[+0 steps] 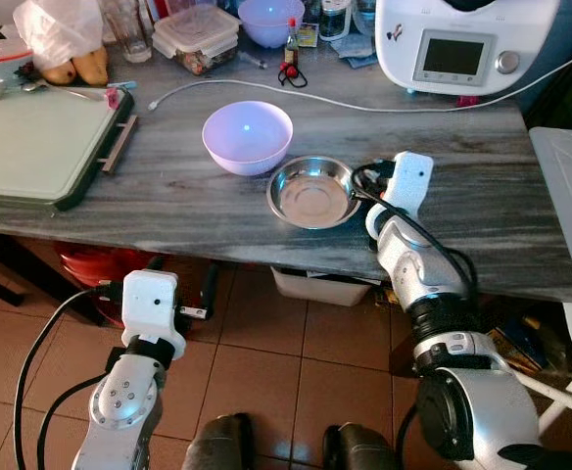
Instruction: Setting the table
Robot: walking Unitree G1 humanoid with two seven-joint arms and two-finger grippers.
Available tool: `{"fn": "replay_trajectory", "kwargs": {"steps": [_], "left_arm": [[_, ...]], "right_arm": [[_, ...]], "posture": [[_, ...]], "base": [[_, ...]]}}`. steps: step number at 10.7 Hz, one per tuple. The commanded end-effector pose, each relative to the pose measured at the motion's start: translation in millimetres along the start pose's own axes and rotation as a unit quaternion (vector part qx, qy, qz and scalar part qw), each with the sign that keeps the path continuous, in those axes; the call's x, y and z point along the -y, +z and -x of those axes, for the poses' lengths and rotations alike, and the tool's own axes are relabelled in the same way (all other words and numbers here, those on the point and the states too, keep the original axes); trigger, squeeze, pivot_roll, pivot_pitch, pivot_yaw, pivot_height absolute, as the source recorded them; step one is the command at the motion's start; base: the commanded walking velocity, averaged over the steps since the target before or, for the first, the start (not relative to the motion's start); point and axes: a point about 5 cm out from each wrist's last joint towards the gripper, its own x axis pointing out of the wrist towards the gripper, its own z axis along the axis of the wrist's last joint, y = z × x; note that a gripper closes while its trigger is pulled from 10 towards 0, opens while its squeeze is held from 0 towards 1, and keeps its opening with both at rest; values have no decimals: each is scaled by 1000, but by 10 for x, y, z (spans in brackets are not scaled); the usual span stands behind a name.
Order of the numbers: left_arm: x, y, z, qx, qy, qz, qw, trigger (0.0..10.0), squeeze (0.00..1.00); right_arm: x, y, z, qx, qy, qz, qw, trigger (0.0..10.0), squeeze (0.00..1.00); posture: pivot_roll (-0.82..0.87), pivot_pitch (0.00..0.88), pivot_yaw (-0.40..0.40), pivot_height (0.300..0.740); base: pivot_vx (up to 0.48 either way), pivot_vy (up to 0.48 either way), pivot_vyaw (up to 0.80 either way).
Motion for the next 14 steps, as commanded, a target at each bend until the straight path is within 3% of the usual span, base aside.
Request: {"fn": "replay_trajectory", "kwargs": {"steps": [1,2,3,5,6,10,14], "left_arm": [[3,20,21,0,-3,-2,1000,10000,0],[5,18,20,-1,-2,-1,1000,10000,0],[16,13,15,-1,-4,2,1000,10000,0],[22,17,-10,0,-5,4,1000,10000,0],[27,19,-22,1,-5,4,1000,10000,0],[51,17,-38,5,-3,9,1000,10000,0],[53,16,-38,11,1,17,1000,10000,0]], "right_arm": [[11,-120,22,-23,-8,4,1000,3882,0],[34,-155,37,-28,-14,8,999,4235,0],[74,-237,83,-40,-21,14,999,10000,0],[94,-275,111,-45,-19,17,999,10000,0],[133,-255,121,-40,-18,15,999,10000,1000],[158,-88,148,-3,-9,24,1000,10000,1000],[310,99,348,38,-28,36,998,10000,1000]], "posture": [[63,174,42,740],[62,175,41,740],[55,174,38,740],[50,184,36,740],[48,181,35,740],[42,168,21,740],[30,158,8,740]], "base": [[0,0,0],[0,0,0],[0,0,0],[0,0,0],[0,0,0],[0,0,0],[0,0,0]]}}
